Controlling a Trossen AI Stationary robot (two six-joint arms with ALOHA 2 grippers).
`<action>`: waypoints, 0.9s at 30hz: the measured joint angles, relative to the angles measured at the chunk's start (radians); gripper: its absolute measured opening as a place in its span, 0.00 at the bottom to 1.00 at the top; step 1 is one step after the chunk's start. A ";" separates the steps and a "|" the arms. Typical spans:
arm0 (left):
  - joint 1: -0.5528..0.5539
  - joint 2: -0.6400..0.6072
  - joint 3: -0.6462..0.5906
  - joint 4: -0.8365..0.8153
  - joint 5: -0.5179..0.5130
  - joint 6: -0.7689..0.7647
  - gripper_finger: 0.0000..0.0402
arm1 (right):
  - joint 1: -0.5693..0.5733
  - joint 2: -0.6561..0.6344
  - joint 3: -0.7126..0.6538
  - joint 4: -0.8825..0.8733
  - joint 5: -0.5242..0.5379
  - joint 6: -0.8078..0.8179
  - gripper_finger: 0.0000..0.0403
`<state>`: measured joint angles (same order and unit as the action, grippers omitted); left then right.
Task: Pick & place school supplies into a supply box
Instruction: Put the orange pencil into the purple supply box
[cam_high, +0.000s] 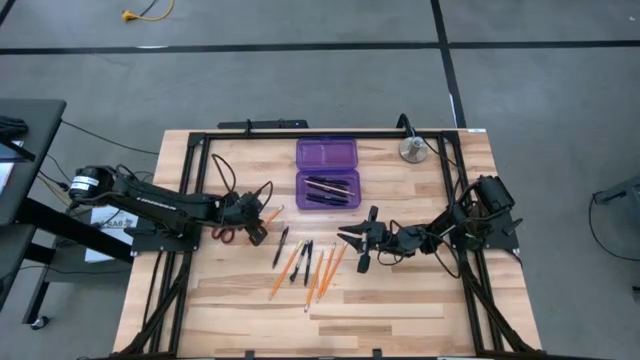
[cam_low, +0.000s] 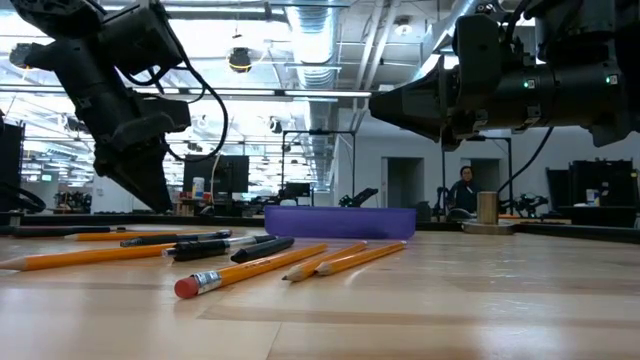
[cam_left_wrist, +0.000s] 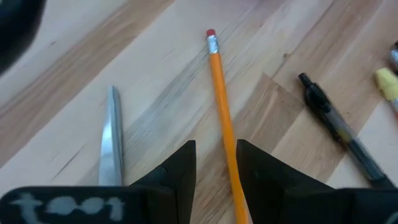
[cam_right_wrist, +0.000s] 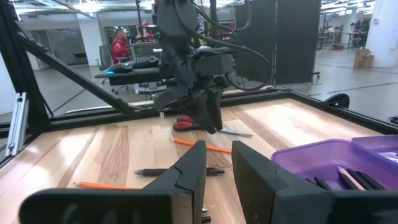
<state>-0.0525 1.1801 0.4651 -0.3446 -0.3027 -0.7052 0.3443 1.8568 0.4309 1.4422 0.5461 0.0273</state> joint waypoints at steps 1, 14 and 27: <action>0.000 0.000 -0.005 0.003 0.000 -0.007 0.26 | 0.000 0.000 0.000 0.000 0.000 0.000 0.18; 0.000 0.000 -0.030 0.034 0.022 -0.032 0.26 | 0.000 0.000 0.000 0.000 0.000 0.000 0.18; -0.001 0.000 -0.030 0.048 0.002 -0.015 0.26 | 0.000 0.000 0.000 0.000 0.000 0.000 0.18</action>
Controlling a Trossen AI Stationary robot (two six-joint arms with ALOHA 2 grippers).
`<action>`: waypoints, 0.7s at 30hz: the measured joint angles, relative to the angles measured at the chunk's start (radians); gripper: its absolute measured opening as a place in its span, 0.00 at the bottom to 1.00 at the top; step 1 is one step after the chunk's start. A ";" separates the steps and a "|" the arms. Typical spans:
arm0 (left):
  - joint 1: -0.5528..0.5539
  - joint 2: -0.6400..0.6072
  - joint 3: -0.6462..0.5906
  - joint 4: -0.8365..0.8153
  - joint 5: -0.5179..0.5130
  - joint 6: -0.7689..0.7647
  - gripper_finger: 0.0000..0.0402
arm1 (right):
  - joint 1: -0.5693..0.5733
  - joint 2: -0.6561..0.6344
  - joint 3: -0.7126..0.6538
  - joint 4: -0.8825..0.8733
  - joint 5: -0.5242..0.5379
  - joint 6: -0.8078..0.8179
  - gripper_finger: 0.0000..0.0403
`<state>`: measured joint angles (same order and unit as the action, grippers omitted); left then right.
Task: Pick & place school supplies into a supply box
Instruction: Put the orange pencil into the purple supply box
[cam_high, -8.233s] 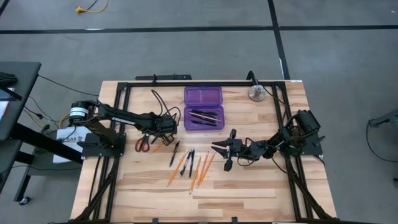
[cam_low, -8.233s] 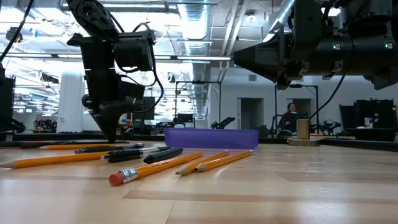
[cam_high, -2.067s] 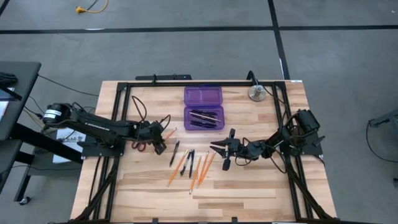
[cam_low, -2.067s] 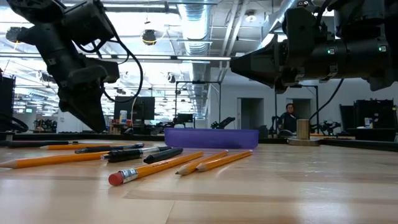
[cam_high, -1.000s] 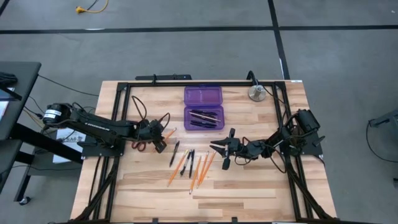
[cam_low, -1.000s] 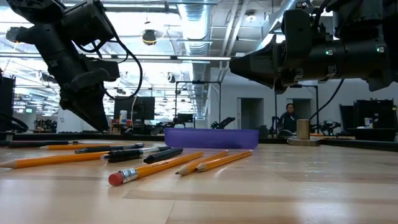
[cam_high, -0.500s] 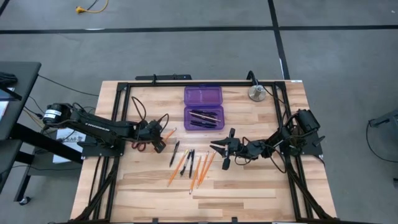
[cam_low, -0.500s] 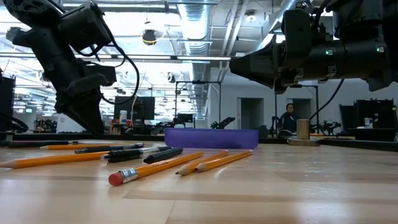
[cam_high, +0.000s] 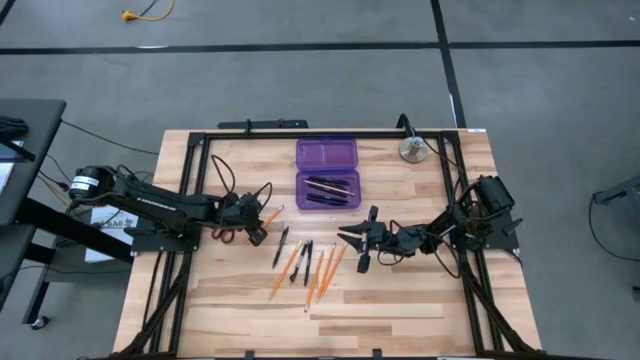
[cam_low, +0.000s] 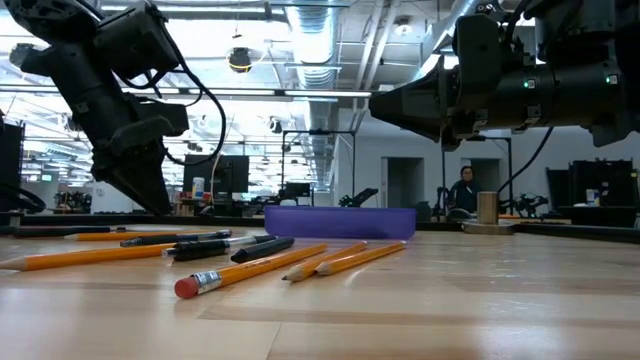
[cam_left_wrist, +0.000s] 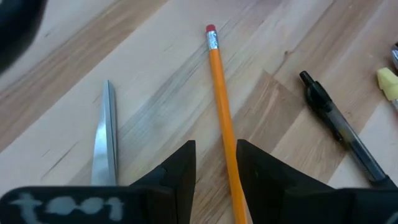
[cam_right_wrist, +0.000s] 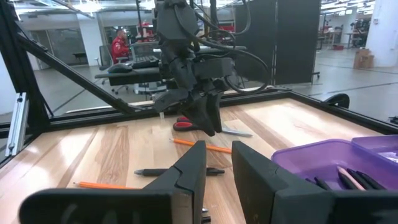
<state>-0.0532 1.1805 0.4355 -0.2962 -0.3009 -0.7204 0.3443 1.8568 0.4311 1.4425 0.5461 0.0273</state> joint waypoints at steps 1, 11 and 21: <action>-0.001 0.000 0.000 0.001 0.000 0.000 0.26 | 0.000 0.000 0.000 0.000 0.000 0.000 0.18; -0.041 0.000 0.000 0.070 -0.043 0.001 0.28 | 0.000 0.000 0.000 0.000 0.000 0.000 0.18; -0.060 0.000 0.000 0.063 -0.054 0.002 0.28 | 0.000 0.000 0.000 0.000 0.000 0.000 0.18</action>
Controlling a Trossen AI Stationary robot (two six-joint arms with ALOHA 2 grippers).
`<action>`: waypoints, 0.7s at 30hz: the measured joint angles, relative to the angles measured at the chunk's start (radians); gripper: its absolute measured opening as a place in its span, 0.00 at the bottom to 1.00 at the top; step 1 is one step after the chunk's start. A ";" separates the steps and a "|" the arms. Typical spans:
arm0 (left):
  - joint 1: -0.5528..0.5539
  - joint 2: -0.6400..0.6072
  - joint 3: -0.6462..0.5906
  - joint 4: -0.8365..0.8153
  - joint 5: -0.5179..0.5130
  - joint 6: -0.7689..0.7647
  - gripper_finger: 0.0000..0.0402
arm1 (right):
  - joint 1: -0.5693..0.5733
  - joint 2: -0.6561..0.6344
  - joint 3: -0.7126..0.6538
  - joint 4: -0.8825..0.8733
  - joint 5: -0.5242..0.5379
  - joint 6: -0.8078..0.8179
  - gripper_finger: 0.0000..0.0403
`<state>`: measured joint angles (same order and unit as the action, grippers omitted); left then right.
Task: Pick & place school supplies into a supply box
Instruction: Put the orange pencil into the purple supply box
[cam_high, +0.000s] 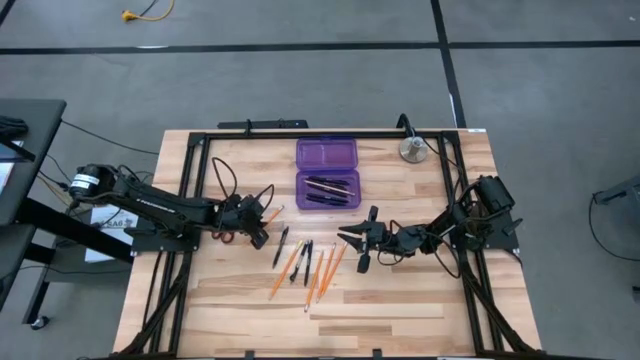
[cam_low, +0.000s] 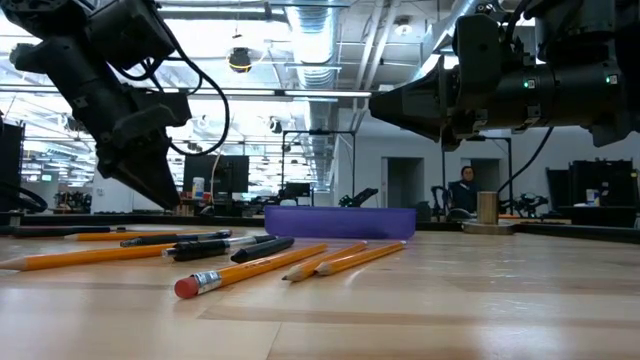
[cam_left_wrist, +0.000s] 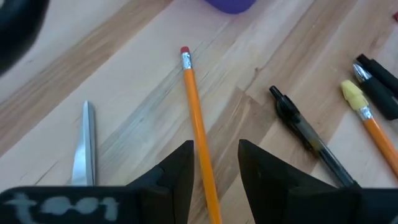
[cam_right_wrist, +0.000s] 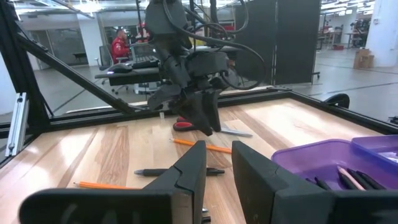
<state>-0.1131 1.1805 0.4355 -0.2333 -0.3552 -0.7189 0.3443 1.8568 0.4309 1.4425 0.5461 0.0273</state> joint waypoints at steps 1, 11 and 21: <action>0.000 0.000 0.000 0.000 -0.004 0.000 0.28 | 0.000 0.000 0.000 0.000 0.000 0.000 0.18; 0.000 0.000 0.000 -0.012 -0.011 0.030 0.28 | 0.000 0.000 0.000 0.000 0.000 0.000 0.18; 0.000 0.000 0.000 -0.015 -0.011 0.058 0.28 | 0.000 0.000 0.000 0.000 0.000 0.000 0.18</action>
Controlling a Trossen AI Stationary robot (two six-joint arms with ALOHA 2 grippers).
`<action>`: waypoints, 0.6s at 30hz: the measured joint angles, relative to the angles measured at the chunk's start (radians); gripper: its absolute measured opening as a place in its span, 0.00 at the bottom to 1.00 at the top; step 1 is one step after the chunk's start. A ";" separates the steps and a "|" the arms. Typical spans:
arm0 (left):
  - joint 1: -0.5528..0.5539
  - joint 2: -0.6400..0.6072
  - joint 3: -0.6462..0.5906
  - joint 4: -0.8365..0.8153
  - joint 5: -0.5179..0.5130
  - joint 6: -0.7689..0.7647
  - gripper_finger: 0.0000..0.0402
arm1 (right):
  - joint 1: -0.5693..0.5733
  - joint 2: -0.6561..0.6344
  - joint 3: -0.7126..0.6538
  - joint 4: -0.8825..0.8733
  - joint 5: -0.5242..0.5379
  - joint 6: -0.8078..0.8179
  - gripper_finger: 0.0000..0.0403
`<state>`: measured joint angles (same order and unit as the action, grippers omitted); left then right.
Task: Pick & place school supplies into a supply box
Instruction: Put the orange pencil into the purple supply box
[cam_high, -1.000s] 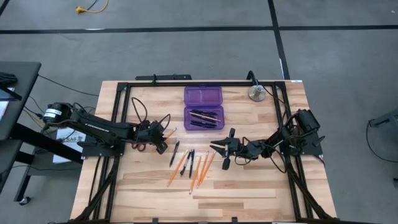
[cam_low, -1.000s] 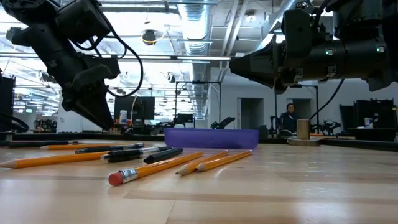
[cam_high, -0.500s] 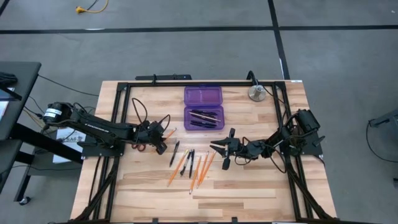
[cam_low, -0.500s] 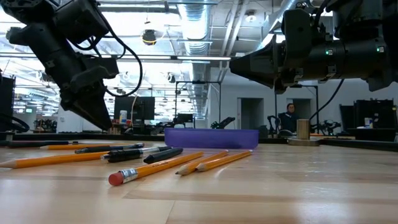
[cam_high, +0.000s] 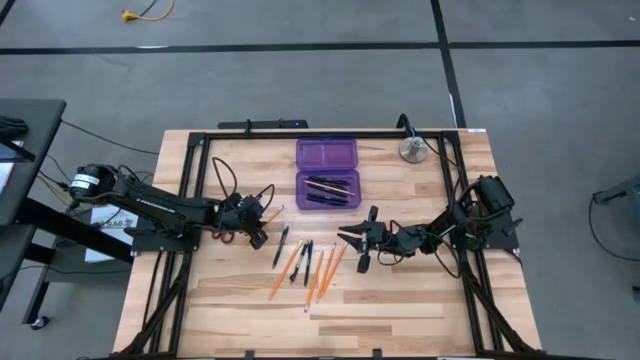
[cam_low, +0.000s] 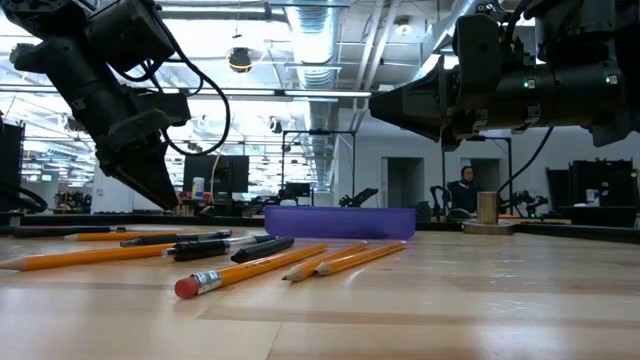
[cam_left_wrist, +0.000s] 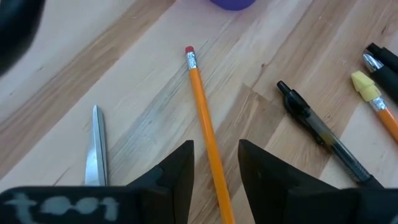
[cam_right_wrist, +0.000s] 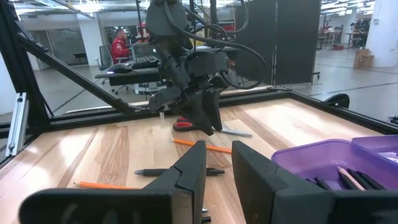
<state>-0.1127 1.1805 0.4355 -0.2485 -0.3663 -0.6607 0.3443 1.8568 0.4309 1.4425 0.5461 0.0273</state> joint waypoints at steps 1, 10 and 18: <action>0.000 0.000 0.000 0.000 -0.002 0.002 0.28 | 0.000 0.000 0.000 0.000 0.000 0.000 0.18; 0.000 0.004 0.000 0.001 -0.016 0.001 0.28 | 0.000 0.000 0.000 0.000 0.000 0.000 0.18; 0.006 0.182 0.001 0.052 -0.059 -0.001 0.28 | 0.000 0.000 0.003 0.000 0.000 0.000 0.18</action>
<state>-0.1062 1.3620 0.4362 -0.1964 -0.4252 -0.6621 0.3443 1.8568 0.4335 1.4422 0.5461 0.0273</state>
